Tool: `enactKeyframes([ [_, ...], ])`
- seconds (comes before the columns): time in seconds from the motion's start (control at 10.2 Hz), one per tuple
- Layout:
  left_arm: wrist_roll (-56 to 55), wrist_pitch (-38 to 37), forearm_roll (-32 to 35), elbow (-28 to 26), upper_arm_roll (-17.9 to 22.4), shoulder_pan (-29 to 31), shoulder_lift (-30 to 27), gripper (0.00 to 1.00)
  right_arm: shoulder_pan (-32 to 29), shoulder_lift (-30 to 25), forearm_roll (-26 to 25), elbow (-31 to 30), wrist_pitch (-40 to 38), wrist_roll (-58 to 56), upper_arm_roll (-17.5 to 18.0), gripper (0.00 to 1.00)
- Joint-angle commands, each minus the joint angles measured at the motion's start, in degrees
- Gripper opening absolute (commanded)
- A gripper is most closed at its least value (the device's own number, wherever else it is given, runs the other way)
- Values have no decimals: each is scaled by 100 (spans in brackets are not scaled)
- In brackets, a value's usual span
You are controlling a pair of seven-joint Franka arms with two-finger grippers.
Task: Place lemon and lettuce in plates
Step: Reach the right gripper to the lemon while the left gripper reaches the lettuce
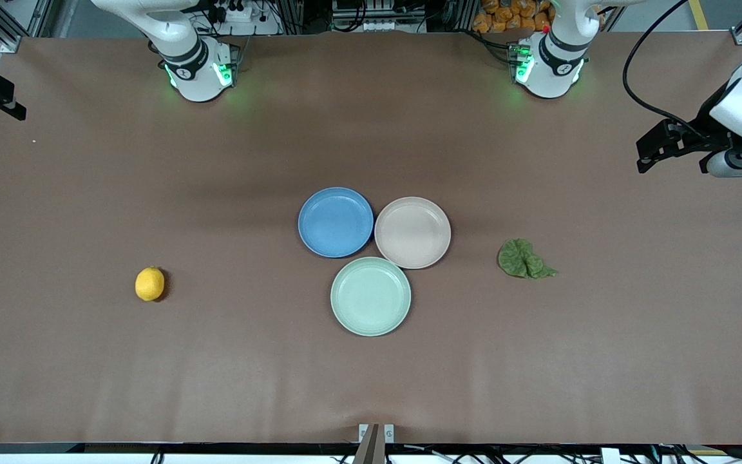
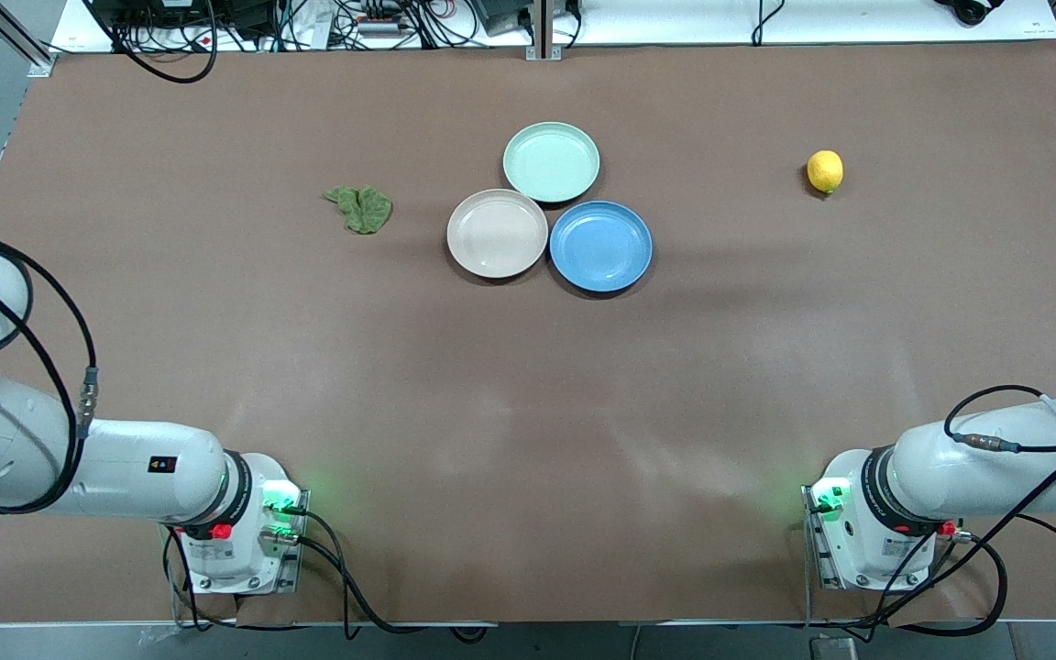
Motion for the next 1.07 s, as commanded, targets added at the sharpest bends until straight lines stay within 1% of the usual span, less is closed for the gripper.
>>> enactKeyframes([
  [0.0, 66, -68, -32, -12, 3, 16, -72, 100, -92, 36, 111, 60, -61, 69, 35, 100],
  [0.29, 66, -68, -40, -29, 11, 25, 24, 100, -92, 44, 111, 60, -61, 69, 35, 100],
  [0.39, 136, -68, -67, -142, 3, 77, 138, 100, -101, 53, 111, 51, -61, 69, 26, 100],
  [0.49, 111, 115, -119, -396, 3, 86, 252, 100, -101, 79, 111, 33, -61, 69, 26, 100],
  [0.68, 49, 999, -111, -1159, -6, 86, 288, 100, -118, 245, 120, 24, 0, 69, 26, 100],
  [0.88, 49, 2027, -111, -2081, -24, 86, 271, 100, -171, 631, 112, 24, 306, 52, 26, 100],
  [0.98, 23, 2485, -111, -2443, -41, 78, 314, 100, -162, 920, 120, -10, 499, 43, 26, 100],
])
